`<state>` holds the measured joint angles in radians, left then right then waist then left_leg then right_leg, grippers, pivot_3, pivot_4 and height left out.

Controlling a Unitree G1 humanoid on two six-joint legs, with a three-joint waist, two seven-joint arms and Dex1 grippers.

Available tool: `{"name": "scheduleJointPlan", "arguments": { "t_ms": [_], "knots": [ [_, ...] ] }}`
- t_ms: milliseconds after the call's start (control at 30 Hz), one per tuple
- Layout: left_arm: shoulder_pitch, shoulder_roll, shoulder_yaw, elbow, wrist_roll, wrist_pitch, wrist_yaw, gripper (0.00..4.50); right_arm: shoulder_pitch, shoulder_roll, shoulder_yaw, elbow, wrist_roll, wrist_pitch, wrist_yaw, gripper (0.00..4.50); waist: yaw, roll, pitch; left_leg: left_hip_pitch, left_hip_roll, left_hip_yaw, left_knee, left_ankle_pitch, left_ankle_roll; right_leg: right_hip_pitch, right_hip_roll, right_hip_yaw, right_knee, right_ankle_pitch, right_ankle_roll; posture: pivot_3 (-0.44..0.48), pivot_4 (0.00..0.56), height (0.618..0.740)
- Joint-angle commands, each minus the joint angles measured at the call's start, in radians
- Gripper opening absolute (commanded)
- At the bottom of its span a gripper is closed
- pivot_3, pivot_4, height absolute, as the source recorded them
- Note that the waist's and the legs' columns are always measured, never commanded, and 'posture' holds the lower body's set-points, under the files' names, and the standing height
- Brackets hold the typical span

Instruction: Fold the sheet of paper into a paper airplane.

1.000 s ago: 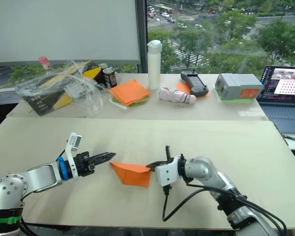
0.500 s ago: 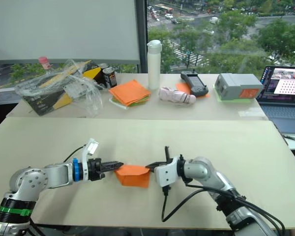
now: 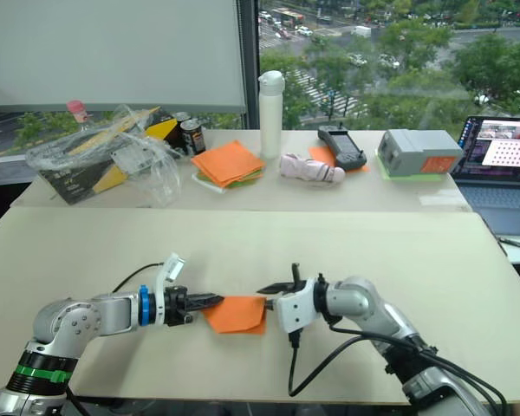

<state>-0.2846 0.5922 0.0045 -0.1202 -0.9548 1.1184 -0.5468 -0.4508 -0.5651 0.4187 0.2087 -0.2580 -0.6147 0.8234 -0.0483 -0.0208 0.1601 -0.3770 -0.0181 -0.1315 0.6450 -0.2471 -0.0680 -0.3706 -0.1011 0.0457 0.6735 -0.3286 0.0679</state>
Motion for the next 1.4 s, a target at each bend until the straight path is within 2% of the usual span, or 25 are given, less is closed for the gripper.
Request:
{"name": "scheduleJointPlan", "arguments": {
  "t_ms": [33,167,433,833,1400],
  "knots": [
    [0.015,-0.007,-0.001,-0.024,0.02,0.012,-0.015,0.0,0.012,-0.017,0.012,-0.014,-0.006,0.001,0.022,2.57,0.001,0.0,0.0,0.001,0.0,0.0,0.0,0.0,0.0,0.001,0.0,0.0,0.0,0.0,0.0,0.0,0.15,0.74],
    [0.02,-0.014,0.001,-0.029,0.033,0.018,-0.022,0.0,0.031,-0.032,0.01,-0.044,0.015,0.003,0.04,3.93,0.002,0.0,0.0,0.002,0.0,0.0,0.0,0.0,0.001,0.002,0.0,0.0,0.0,0.0,0.0,0.0,0.15,0.74],
    [0.017,-0.019,0.01,-0.025,0.051,0.03,-0.033,0.0,0.085,-0.095,-0.013,-0.11,0.066,-0.06,0.042,3.93,0.004,0.0,0.0,0.002,0.0,0.0,0.0,-0.003,0.006,0.003,0.0,0.0,-0.001,0.0,0.0,0.0,0.15,0.74],
    [0.014,-0.036,0.021,-0.027,0.063,0.047,-0.04,0.0,0.122,-0.073,-0.011,-0.196,0.12,-0.039,0.053,3.93,0.004,0.0,0.0,0.002,0.0,0.0,0.0,-0.003,0.006,0.003,0.0,0.0,-0.001,0.0,0.0,0.0,0.15,0.74],
    [0.033,-0.034,0.039,-0.039,0.063,0.059,-0.038,0.0,0.098,-0.064,-0.032,-0.209,0.176,-0.006,0.078,3.93,0.004,0.0,0.0,0.002,0.0,0.0,0.0,-0.003,0.006,0.002,0.0,0.0,0.0,0.0,0.0,0.0,0.15,0.74]
  ]
}}
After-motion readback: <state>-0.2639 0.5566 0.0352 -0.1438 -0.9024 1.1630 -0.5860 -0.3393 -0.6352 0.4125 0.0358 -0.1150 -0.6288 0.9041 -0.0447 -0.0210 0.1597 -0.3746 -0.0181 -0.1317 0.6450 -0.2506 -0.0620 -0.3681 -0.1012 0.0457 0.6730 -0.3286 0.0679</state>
